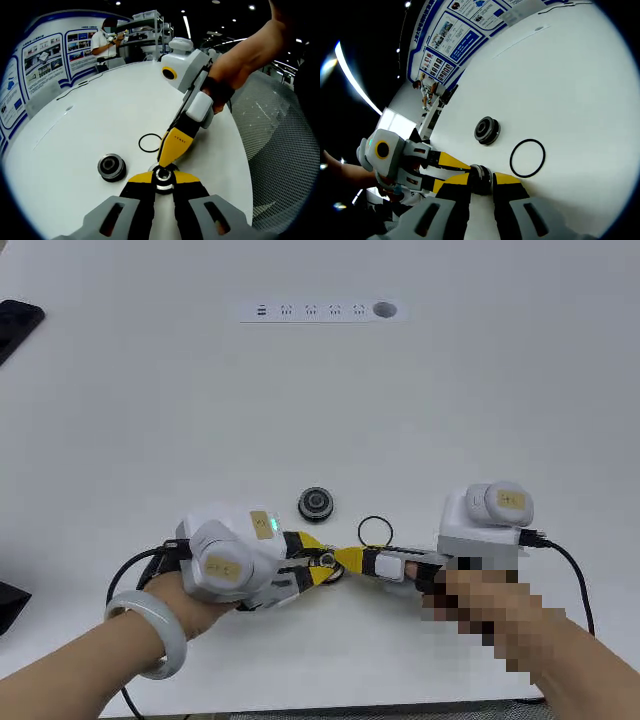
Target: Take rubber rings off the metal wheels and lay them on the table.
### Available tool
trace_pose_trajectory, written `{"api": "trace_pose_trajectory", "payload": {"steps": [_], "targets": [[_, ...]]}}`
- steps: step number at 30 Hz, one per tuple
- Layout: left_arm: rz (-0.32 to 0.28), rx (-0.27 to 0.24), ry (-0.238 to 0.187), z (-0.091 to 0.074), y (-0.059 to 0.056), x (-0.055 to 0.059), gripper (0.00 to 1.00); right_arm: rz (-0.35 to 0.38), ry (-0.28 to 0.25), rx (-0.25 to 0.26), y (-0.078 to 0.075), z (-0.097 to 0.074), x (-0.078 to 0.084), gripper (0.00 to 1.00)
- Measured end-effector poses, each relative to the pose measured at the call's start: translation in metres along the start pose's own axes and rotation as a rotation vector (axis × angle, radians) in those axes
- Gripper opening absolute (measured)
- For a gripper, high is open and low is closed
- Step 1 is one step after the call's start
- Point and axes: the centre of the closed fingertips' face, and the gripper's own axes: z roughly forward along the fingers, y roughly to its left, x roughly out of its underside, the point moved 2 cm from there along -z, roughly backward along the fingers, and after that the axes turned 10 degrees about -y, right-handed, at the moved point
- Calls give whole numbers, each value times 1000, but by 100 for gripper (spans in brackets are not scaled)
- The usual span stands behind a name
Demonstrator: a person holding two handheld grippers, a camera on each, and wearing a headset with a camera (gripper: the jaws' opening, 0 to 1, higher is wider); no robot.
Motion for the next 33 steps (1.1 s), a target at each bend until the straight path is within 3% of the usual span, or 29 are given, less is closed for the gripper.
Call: {"api": "trace_pose_trajectory", "payload": {"steps": [10,16,17,33], "targets": [[3,1,-2,0,0,0,14,61,11,-25,3,-1,5,21],[7,3,-3,0,0,0,13,84,61,-53,5,-8,13,20],[5,2,-3,0,0,0,13,97,61,-71,9,-9,13,17],[4,3,-5,0,1,1,13,90,32,-56,7,-10,4,12]]}}
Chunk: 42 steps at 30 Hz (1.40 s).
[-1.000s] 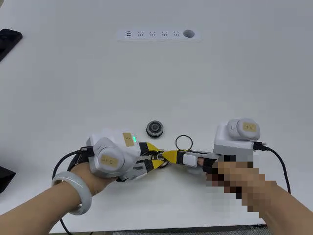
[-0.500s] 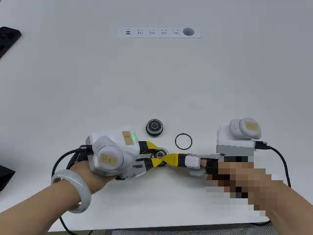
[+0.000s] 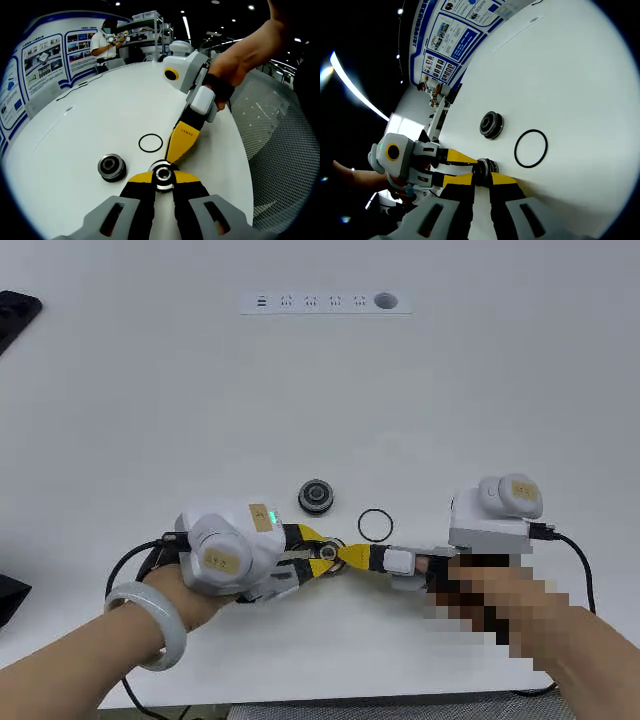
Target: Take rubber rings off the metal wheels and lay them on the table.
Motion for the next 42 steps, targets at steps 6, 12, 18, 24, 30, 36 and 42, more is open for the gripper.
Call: {"api": "trace_pose_trajectory", "payload": {"steps": [6,12,18,24,30,36,42], "targets": [[-2,-1,0,0,0,0,13,-5,-1,11,-2,1,-1,10],[-1,0,0,0,0,-1,13,-16,-1,29,-6,1,-1,5],[-2,0,0,0,0,-1,13,-22,3,32,-6,1,-1,4],[-1,0,1,0,0,-1,13,-21,1,33,-6,1,-2,3],[-1,0,2,0,0,0,13,-27,0,35,-6,1,-2,2],[0,1,4,0,0,0,13,-43,0,32,-4,1,-2,2],[2,3,5,0,0,0,13,-45,-2,25,-1,2,-2,2]]}}
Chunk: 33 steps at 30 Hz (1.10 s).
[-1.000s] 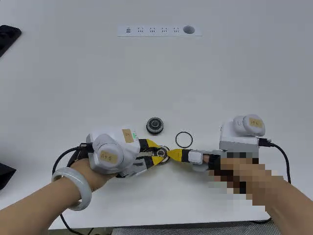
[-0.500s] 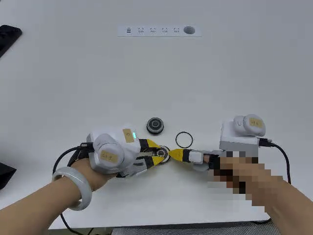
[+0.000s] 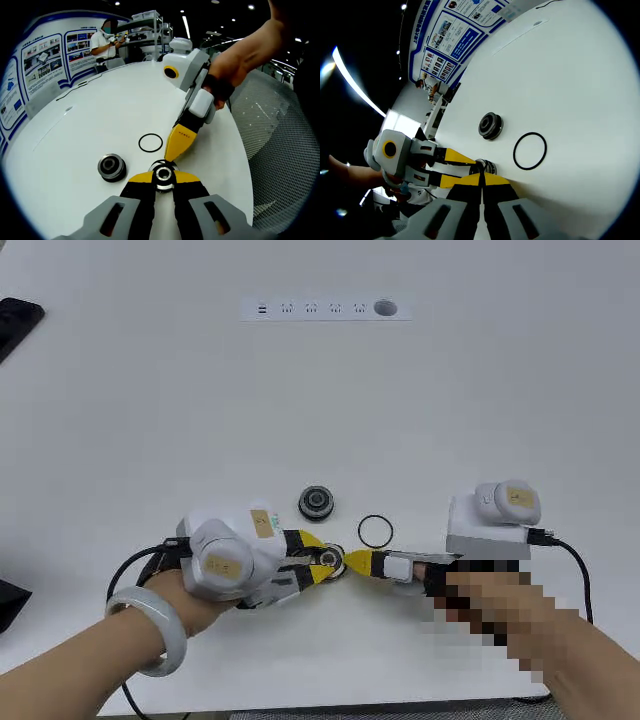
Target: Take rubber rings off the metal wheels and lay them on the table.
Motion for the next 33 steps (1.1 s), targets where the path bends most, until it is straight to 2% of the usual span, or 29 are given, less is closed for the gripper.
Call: {"api": "trace_pose_trajectory", "payload": {"steps": [14,17,18,20,25,33], "targets": [[2,-1,3,0,0,1,13,-1,2,-24,9,4,1,2],[3,0,3,0,0,0,13,18,-15,-52,16,6,-2,2],[2,0,3,0,0,0,13,45,-31,-95,25,7,-5,2],[3,0,3,0,0,1,13,5,-18,-63,22,8,-5,2],[3,-1,4,0,0,1,13,12,-19,-56,19,7,-5,2],[5,-3,6,0,0,0,13,8,-13,-18,10,4,-4,2]]}}
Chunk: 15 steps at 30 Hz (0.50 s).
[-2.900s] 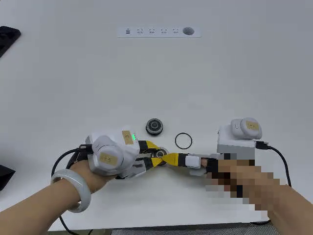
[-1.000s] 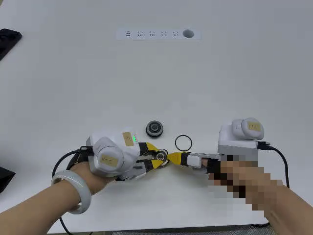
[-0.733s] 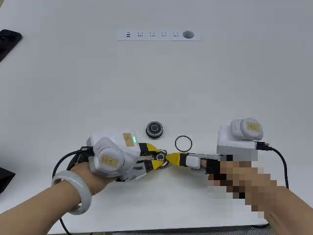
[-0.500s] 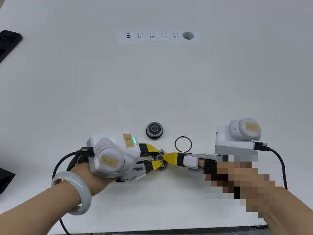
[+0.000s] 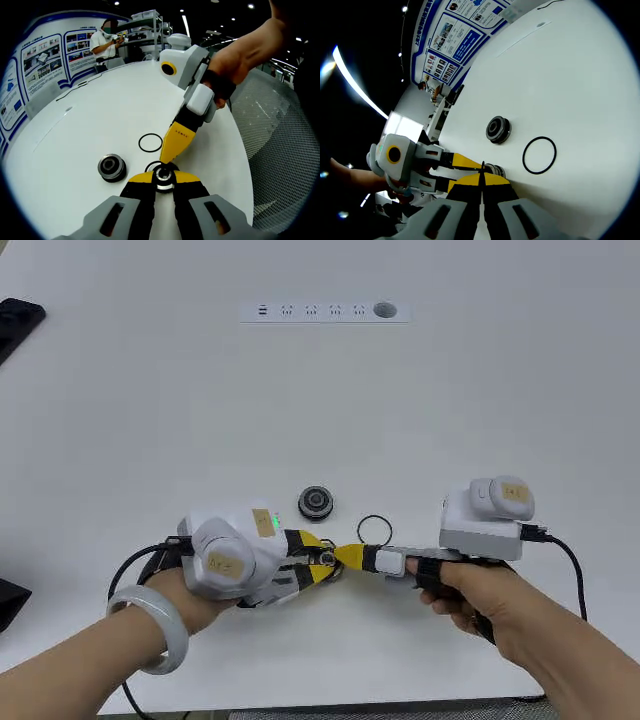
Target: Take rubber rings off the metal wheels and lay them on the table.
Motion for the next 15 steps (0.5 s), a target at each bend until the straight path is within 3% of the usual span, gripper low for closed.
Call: {"api": "trace_pose_trajectory", "payload": {"steps": [15], "targets": [[4,-9,-11,-2,0,-1,18,6,-2,14,-3,-1,1,2]]}}
